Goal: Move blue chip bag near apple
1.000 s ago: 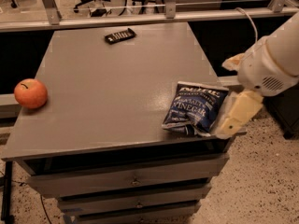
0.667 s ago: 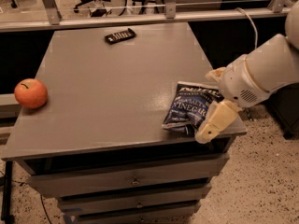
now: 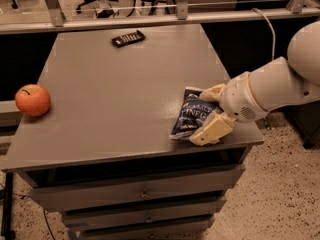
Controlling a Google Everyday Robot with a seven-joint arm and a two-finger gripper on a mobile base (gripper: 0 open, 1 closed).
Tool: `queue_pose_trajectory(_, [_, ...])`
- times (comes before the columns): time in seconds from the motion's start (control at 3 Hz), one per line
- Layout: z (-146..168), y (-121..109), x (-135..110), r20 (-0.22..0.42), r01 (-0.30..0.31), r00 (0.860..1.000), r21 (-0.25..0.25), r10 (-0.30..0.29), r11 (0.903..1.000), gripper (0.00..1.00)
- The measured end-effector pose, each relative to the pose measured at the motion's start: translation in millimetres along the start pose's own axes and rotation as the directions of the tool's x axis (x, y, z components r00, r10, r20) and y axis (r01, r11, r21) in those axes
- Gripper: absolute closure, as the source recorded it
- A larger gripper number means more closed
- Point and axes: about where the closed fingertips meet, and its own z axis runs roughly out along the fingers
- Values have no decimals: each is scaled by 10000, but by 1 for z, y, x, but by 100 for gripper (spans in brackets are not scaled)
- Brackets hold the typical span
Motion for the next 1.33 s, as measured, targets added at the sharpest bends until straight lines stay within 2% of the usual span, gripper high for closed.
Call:
queue_pose_trajectory(0.33, [-4,-8,-12,245,523,9983,285,-530,9982,65])
queue_pose_trajectory(0.67, [-23,-22,-30,237,1340,9904,852,-1365,9873,87])
queue_pose_trajectory(1.0, [-55,-40,-53,183,2202,9739,1666,-2263,9611,100])
queue_pose_trajectory(1.33, [-55,-40,-53,183,2203,9739,1666,-2264,9611,100])
